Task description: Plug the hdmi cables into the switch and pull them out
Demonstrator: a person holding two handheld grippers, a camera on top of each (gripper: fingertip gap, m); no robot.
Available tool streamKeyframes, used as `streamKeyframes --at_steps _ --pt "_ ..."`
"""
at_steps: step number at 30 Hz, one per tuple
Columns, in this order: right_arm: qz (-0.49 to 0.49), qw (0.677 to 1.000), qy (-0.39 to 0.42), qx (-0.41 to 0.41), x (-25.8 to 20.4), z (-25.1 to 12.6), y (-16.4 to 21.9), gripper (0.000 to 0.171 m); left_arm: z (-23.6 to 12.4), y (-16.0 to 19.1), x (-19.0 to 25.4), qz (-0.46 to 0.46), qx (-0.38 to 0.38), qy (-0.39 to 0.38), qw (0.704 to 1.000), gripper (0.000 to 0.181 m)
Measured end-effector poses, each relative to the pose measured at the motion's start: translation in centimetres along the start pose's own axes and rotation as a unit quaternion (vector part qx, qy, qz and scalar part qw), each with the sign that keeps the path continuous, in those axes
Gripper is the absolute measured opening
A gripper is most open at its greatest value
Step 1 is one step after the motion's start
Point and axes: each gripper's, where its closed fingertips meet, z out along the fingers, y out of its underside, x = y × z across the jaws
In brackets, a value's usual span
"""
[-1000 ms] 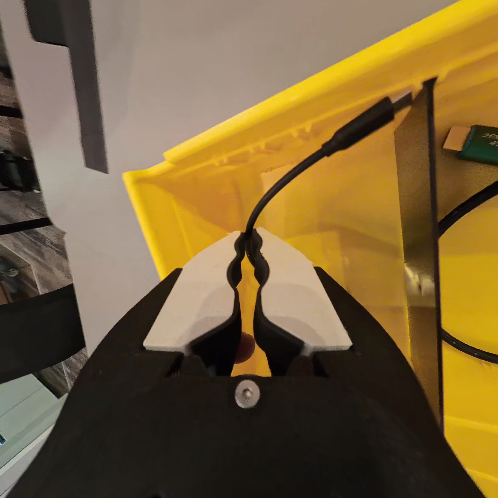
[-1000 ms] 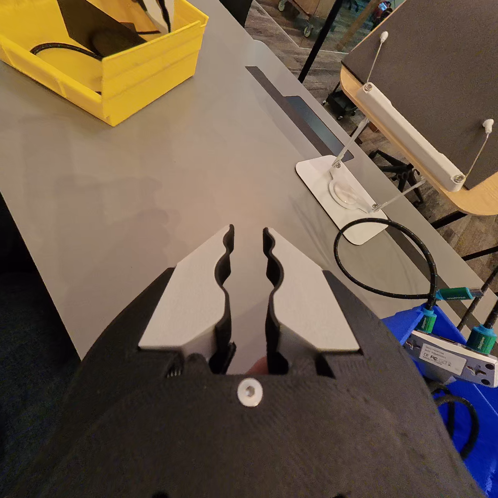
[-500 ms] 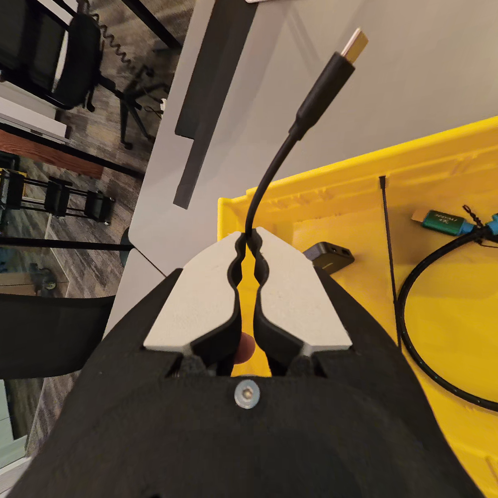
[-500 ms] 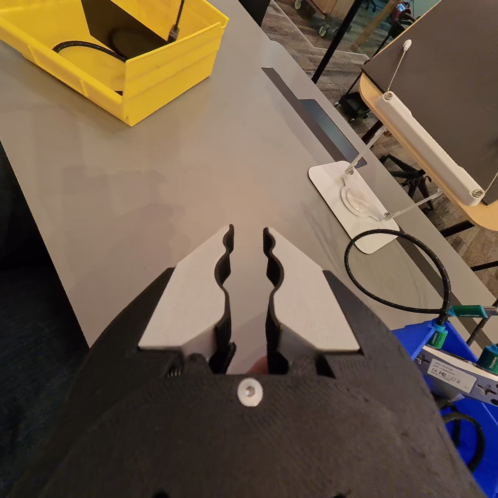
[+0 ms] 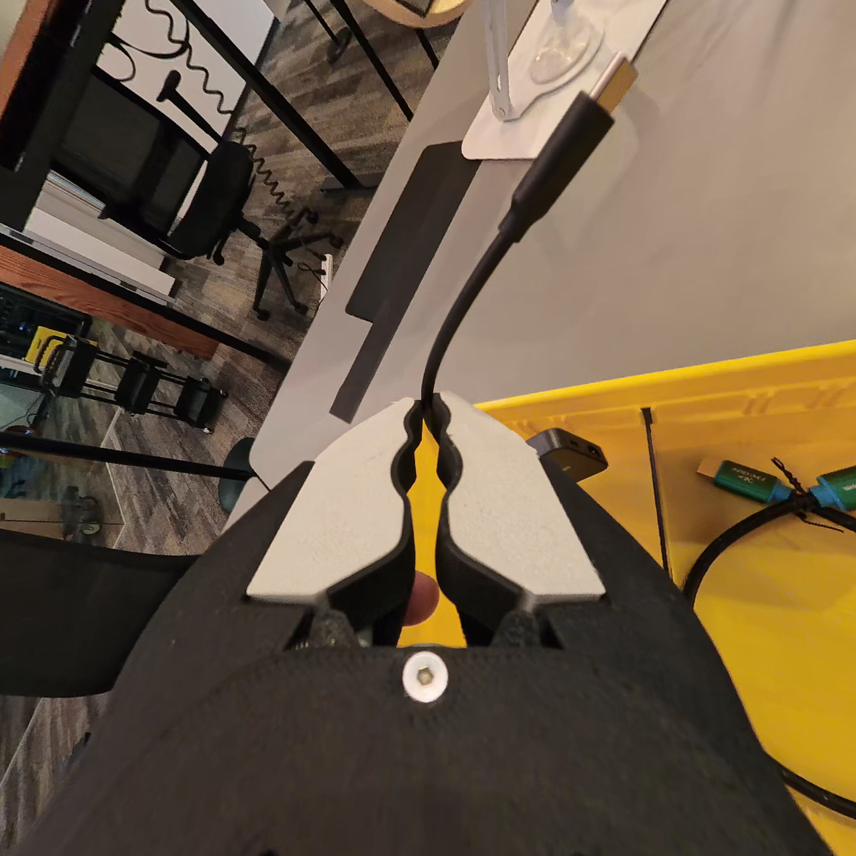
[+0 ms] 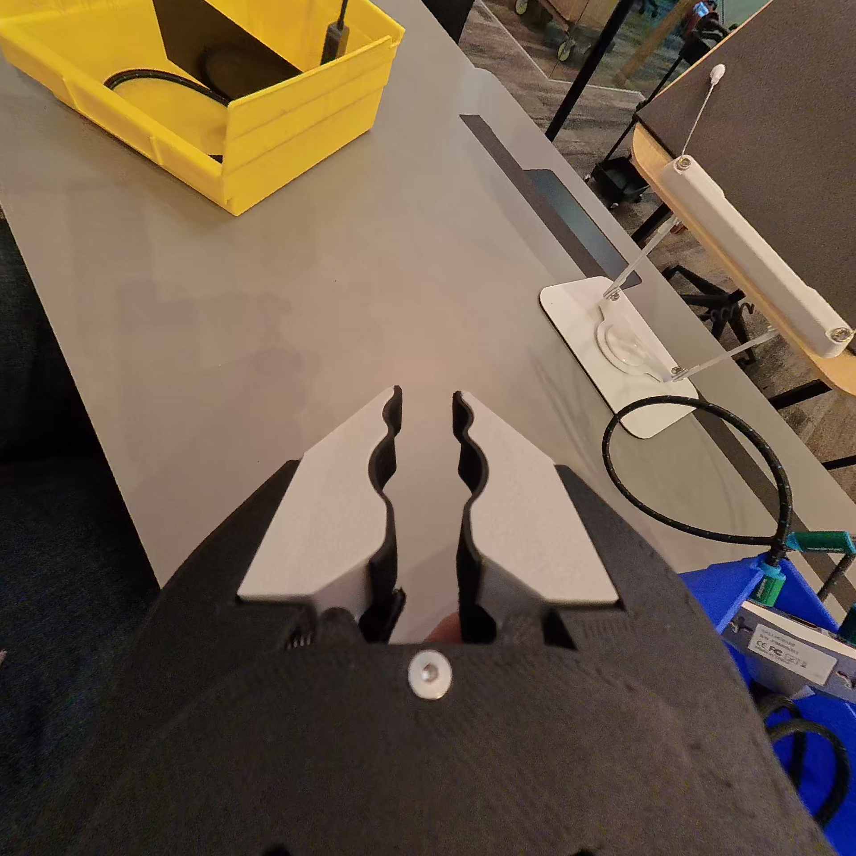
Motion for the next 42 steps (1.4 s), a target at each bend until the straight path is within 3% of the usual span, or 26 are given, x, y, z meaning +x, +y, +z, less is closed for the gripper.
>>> streamKeyframes --at_steps 12,23,33,42 --pt "0.003 1.0 -0.008 0.007 -0.6 -0.1 0.0 0.02 -1.4 -4.4 -0.6 0.014 0.039 -0.011 0.999 0.004" --pt "-0.006 0.999 -0.028 0.016 -1.9 0.6 -1.2 0.023 -3.3 -12.5 1.4 0.064 0.102 0.01 0.993 0.003" --pt "0.011 0.998 -0.053 0.01 -2.8 2.8 -1.4 0.031 -0.4 -19.3 10.4 0.123 0.152 0.106 0.975 0.004" --pt "0.051 0.999 -0.014 -0.008 -0.6 2.2 1.0 0.031 4.3 -21.1 20.0 0.181 0.145 0.204 0.951 0.004"
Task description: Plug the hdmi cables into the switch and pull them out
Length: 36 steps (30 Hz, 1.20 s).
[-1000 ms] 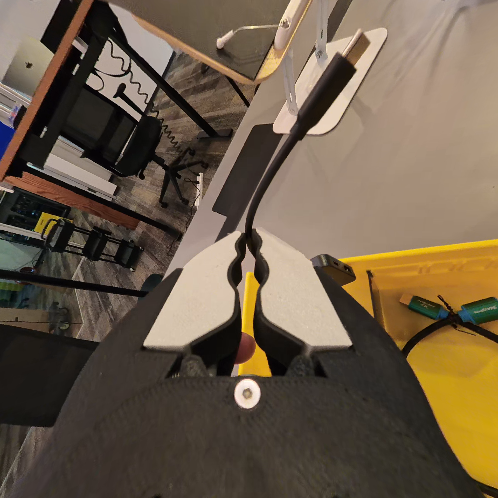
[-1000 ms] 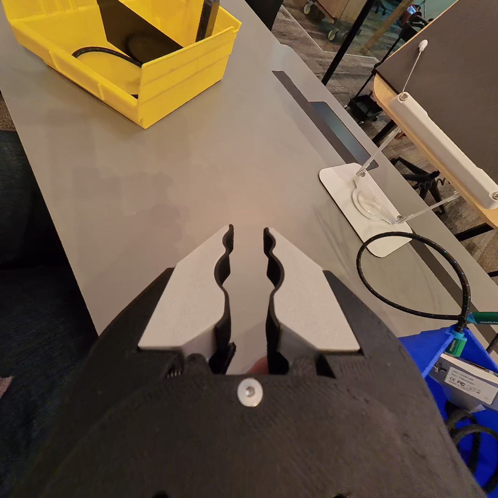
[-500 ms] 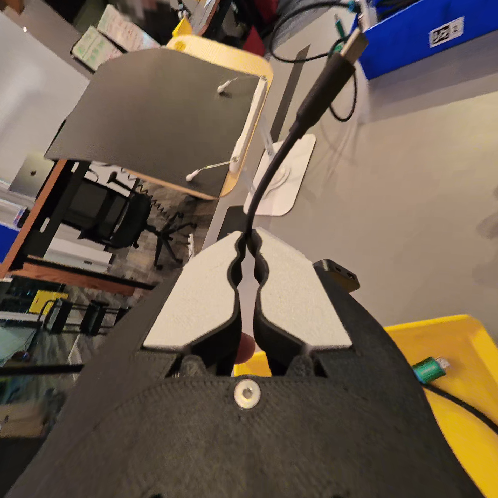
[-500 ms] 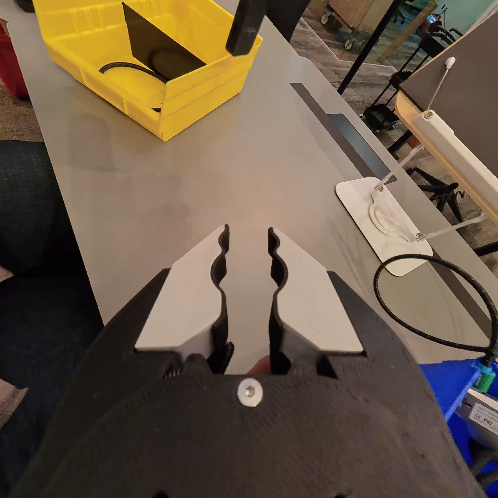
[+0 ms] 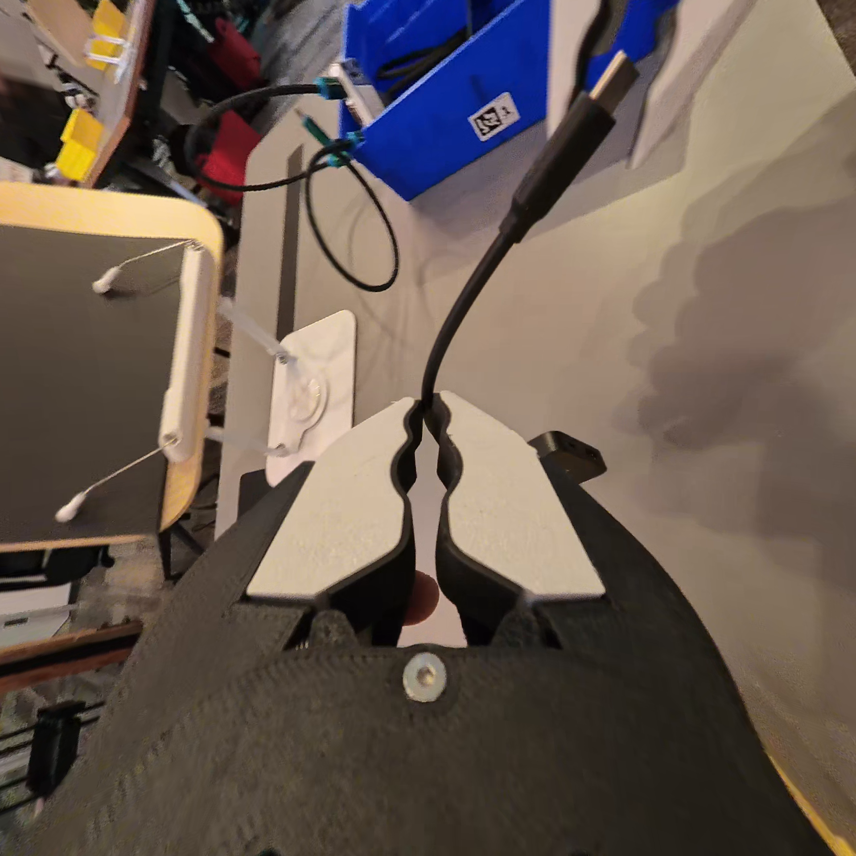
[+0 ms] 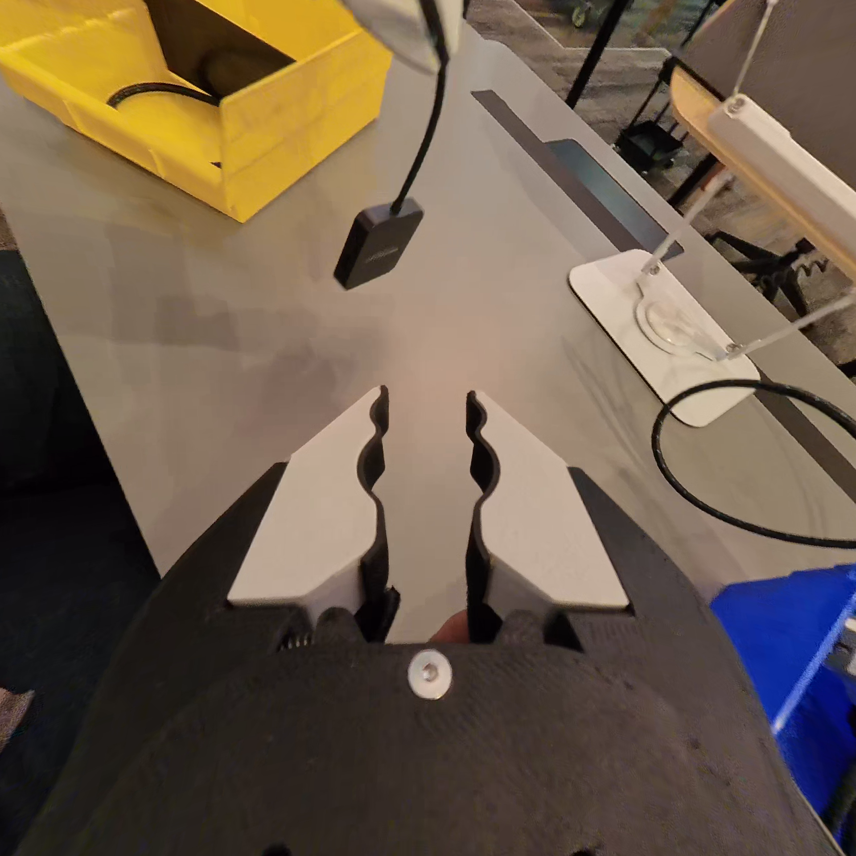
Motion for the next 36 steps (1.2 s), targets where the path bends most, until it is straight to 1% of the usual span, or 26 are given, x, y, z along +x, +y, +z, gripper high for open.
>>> streamKeyframes --at_steps 6,9,11,14,19,22,24,26,29,31,34,36 --pt "0.023 0.999 0.026 -0.002 1.9 -1.1 1.1 0.031 4.7 -1.6 4.0 0.046 -0.014 0.058 0.997 0.003" --pt "0.028 0.999 0.033 -0.001 2.4 -1.6 1.4 0.031 6.4 -3.2 5.6 0.077 -0.015 0.075 0.994 0.004" --pt "0.028 0.999 0.037 -0.004 2.7 -1.8 1.6 0.031 7.7 -3.8 6.5 0.11 -0.03 0.083 0.99 0.004" --pt "0.028 0.998 0.047 -0.008 3.1 -2.1 1.9 0.031 9.8 -4.4 8.1 0.136 -0.038 0.103 0.985 0.004" --pt "0.023 0.998 0.056 -0.018 3.2 -2.4 2.7 0.031 12.8 -3.3 10.6 0.177 -0.08 0.135 0.972 0.003" --pt "0.024 0.998 0.05 -0.022 2.7 -2.2 3.2 0.031 14.3 -1.9 11.8 0.14 -0.11 0.162 0.971 0.004" --pt "0.02 0.998 0.047 -0.026 2.4 -2.0 3.4 0.031 15.1 -0.8 12.1 0.135 -0.125 0.157 0.97 0.004" --pt "0.013 0.998 0.045 -0.031 2.1 -1.9 3.6 0.031 15.4 0.0 12.2 0.124 -0.136 0.155 0.971 0.005" --pt "0.009 0.999 0.037 -0.038 1.7 -1.6 3.9 0.031 15.0 0.0 11.6 0.09 -0.126 0.141 0.978 0.022" --pt "0.009 0.999 0.033 -0.041 1.5 -1.3 4.0 0.031 14.5 0.4 10.7 0.073 -0.133 0.124 0.981 0.031" --pt "0.002 0.999 0.028 -0.045 1.2 -1.1 3.9 0.032 12.5 1.4 8.9 0.059 -0.155 0.085 0.982 0.041" --pt "-0.006 0.999 0.024 -0.047 0.9 -1.0 3.7 0.033 10.1 1.8 7.5 0.034 -0.156 0.051 0.986 0.041"
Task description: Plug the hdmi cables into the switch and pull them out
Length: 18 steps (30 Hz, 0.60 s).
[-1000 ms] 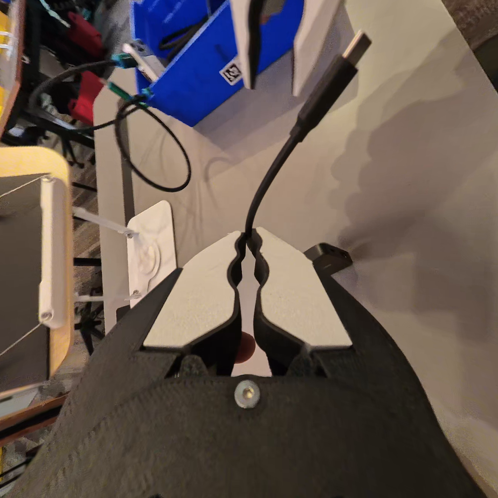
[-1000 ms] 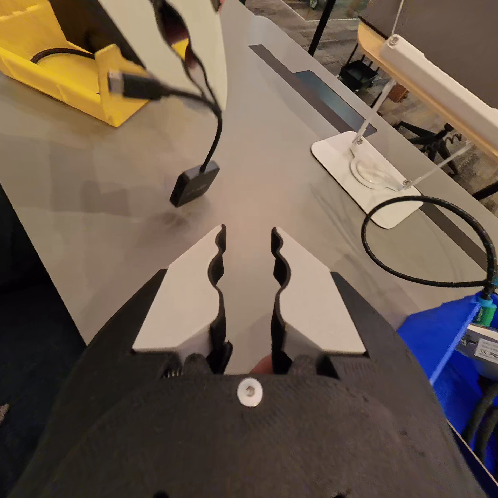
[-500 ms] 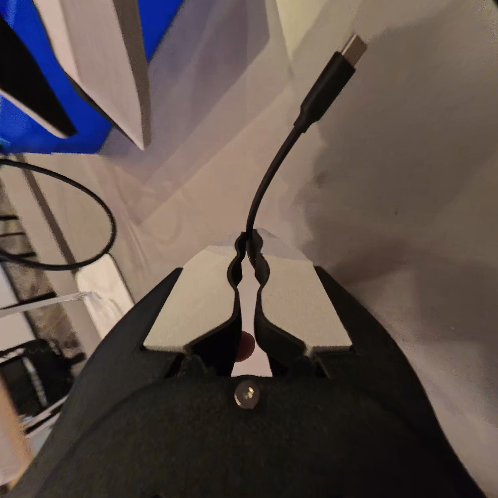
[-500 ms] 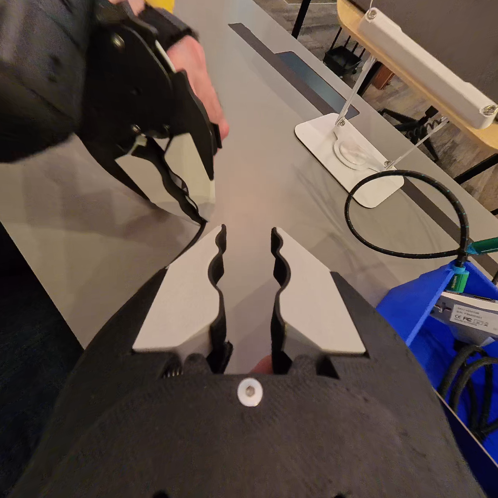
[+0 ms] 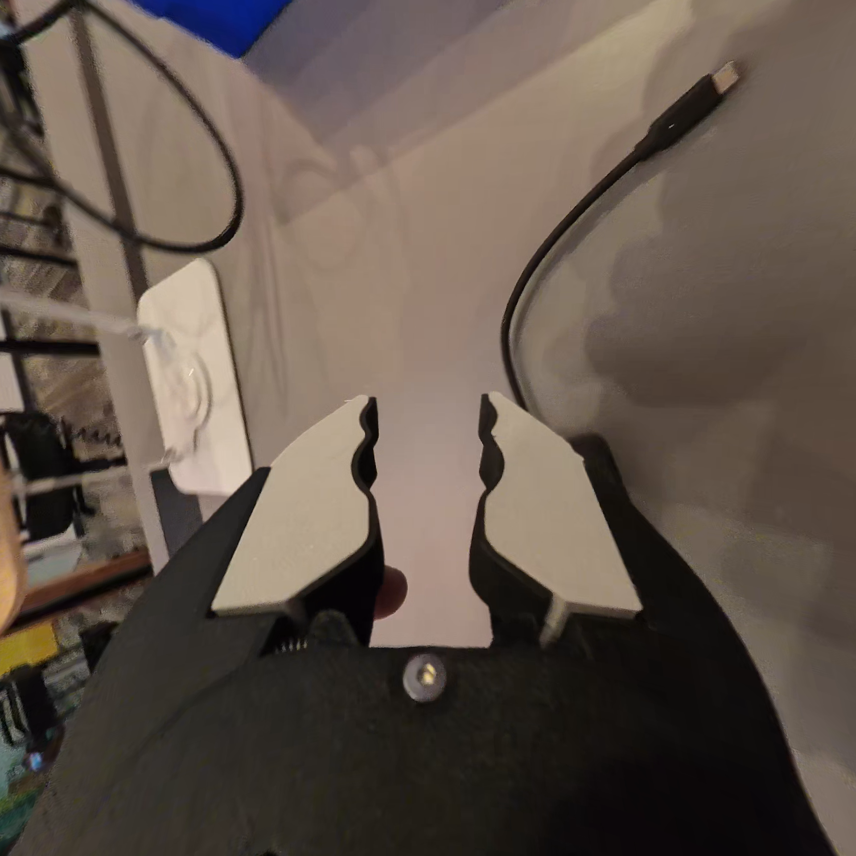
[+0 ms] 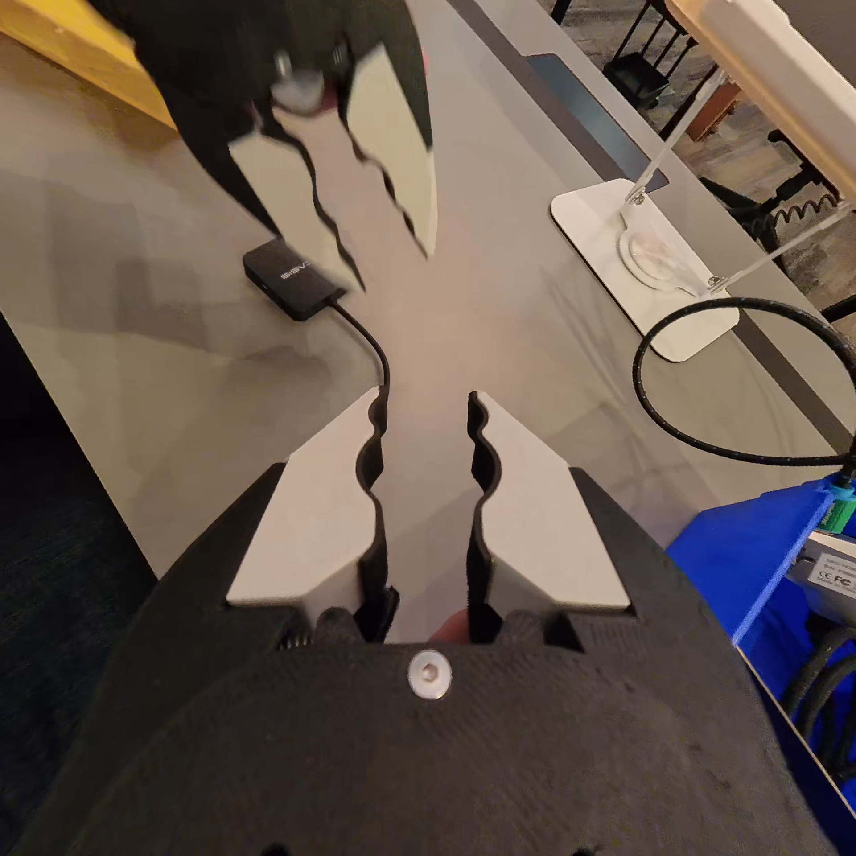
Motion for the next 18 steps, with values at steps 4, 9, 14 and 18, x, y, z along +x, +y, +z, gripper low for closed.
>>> streamKeyframes --at_steps 4,9,14,18 --pt "-0.006 1.0 -0.014 -0.01 -0.4 0.7 0.0 0.034 -6.0 4.1 -1.7 -0.068 -0.018 -0.059 0.996 0.042" --pt "-0.024 0.998 -0.041 -0.029 -1.8 2.3 -0.1 0.039 -12.4 11.0 -0.7 -0.132 -0.084 -0.116 0.981 0.04" --pt "-0.045 0.997 -0.056 -0.033 -3.2 2.9 -1.0 0.041 -16.1 16.6 1.7 -0.179 -0.128 -0.133 0.966 0.036" --pt "-0.051 0.996 -0.059 -0.036 -3.9 2.9 -1.1 0.041 -16.6 20.8 3.7 -0.181 -0.176 -0.116 0.961 0.029"
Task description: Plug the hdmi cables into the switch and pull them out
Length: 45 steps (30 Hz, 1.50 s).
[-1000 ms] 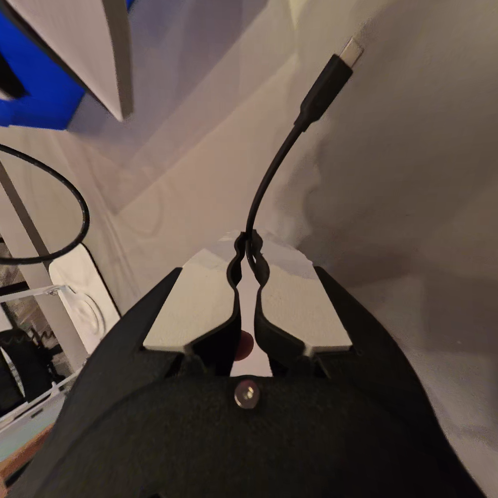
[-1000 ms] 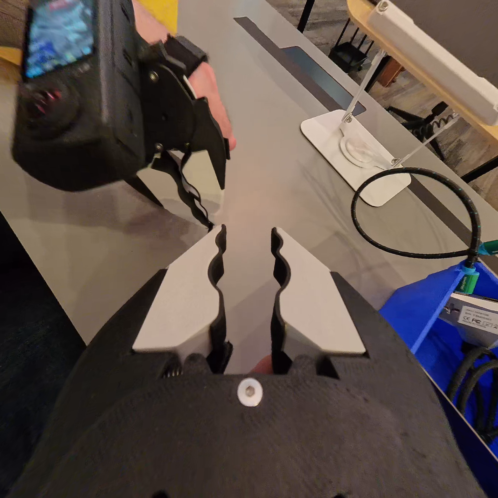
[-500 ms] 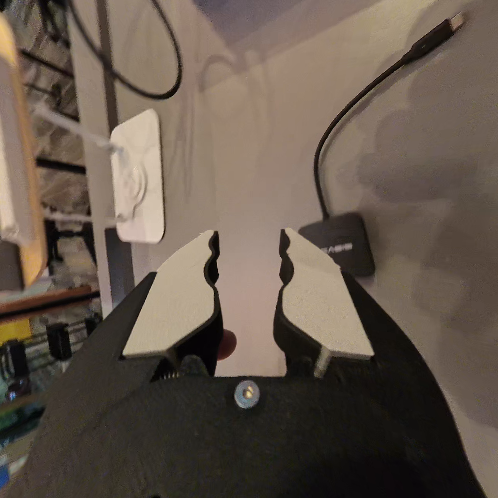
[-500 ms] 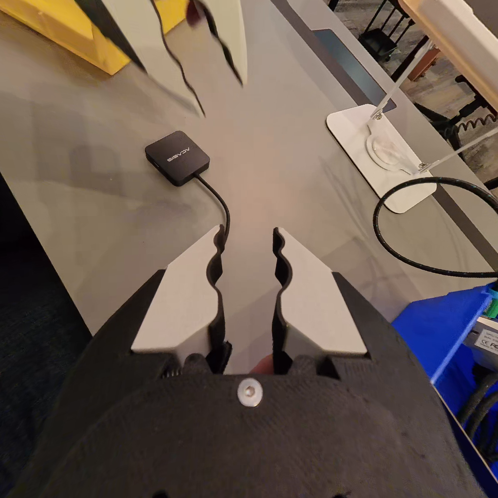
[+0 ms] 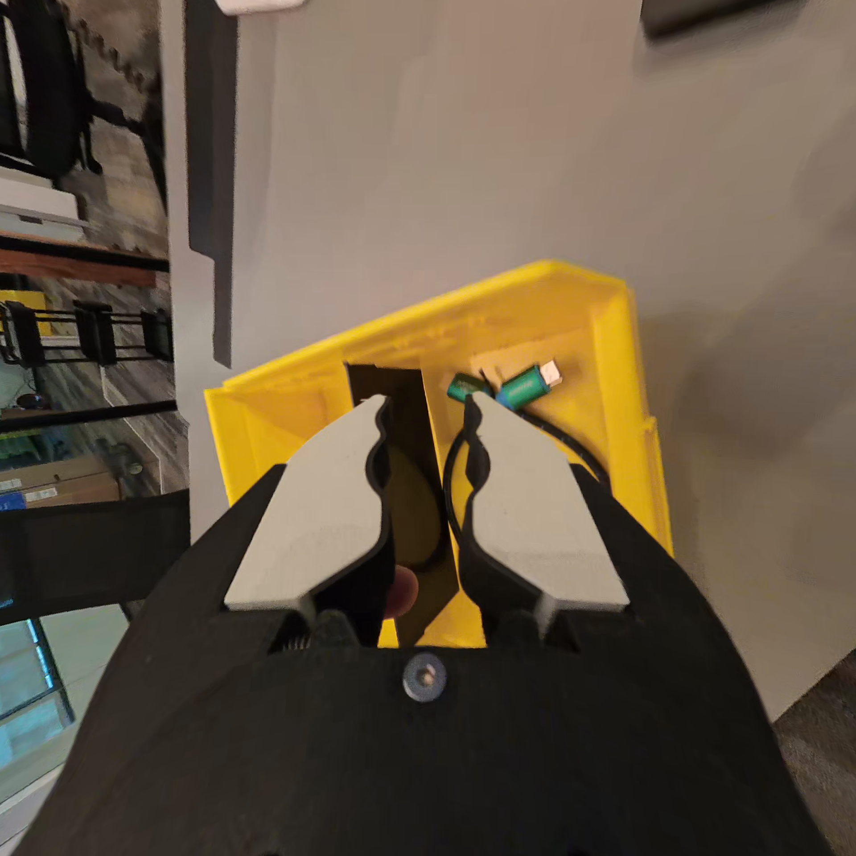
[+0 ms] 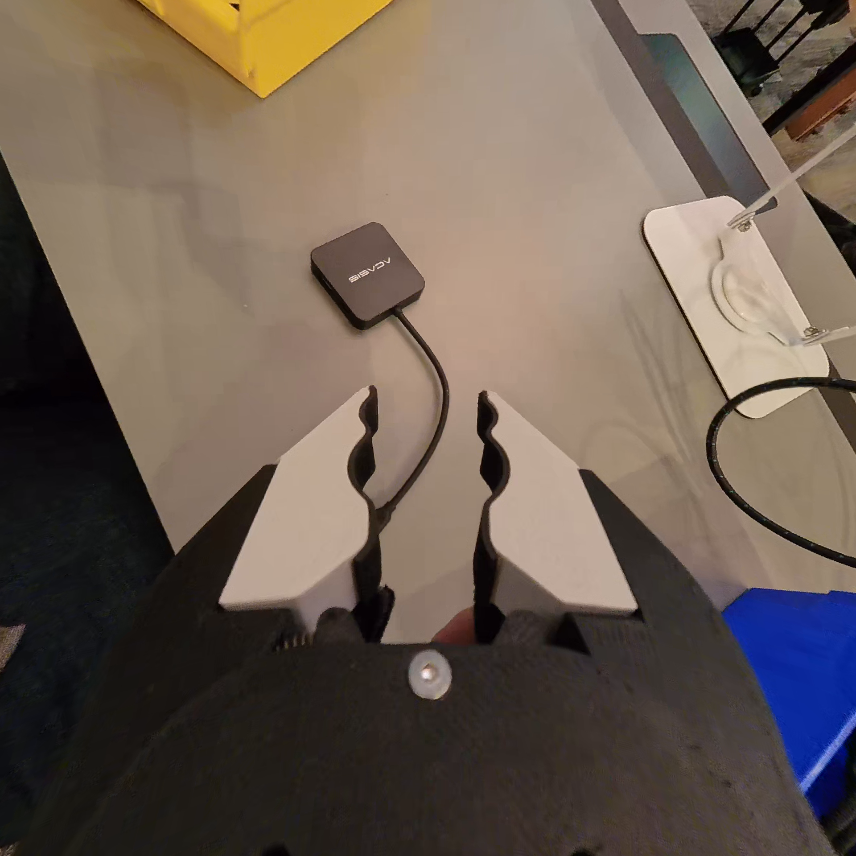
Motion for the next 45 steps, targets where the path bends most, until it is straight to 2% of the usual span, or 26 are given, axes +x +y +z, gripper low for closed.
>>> streamKeyframes --at_steps 4,7,13,15,21,24,28,30,34,35,36,45 --pt "-0.003 1.0 0.0 0.005 -0.4 -0.1 -0.4 0.042 2.8 3.3 1.0 0.019 -0.048 0.029 0.998 0.021" --pt "-0.005 1.0 -0.002 0.013 -0.7 -0.2 -0.7 0.042 4.5 3.8 2.5 0.025 -0.043 0.077 0.996 0.025" --pt "-0.001 1.0 -0.011 0.015 -1.2 0.2 -0.3 0.042 7.0 4.7 3.3 0.027 -0.065 0.113 0.991 0.03" --pt "0.001 1.0 -0.013 0.016 -1.2 0.3 -0.2 0.043 7.4 4.7 3.9 0.027 -0.065 0.138 0.988 0.035" --pt "0.007 1.0 -0.02 0.019 -1.3 0.7 -0.1 0.043 7.7 4.5 4.3 0.008 -0.061 0.195 0.979 0.034" --pt "0.008 1.0 -0.023 0.02 -1.4 0.8 0.0 0.043 7.6 4.4 4.9 -0.01 -0.057 0.241 0.969 0.042" --pt "0.009 0.999 -0.026 0.019 -1.5 0.9 0.1 0.043 7.5 4.9 5.3 -0.008 -0.073 0.272 0.96 0.037" --pt "0.01 0.999 -0.027 0.019 -1.5 0.9 0.1 0.042 7.7 5.4 5.4 0.002 -0.087 0.277 0.957 0.039" --pt "0.008 0.999 -0.029 0.02 -1.7 0.9 0.0 0.042 8.0 5.6 5.3 0.02 -0.101 0.272 0.957 0.032" --pt "0.007 0.999 -0.029 0.021 -1.7 0.8 0.0 0.042 8.2 5.5 5.2 0.026 -0.099 0.262 0.96 0.028" --pt "0.007 0.999 -0.029 0.021 -1.7 0.8 0.0 0.042 8.4 5.4 4.8 0.034 -0.096 0.242 0.965 0.016" --pt "0.003 0.999 -0.029 0.021 -1.7 0.7 0.0 0.042 7.3 6.0 3.0 0.045 -0.073 0.153 0.985 0.01"
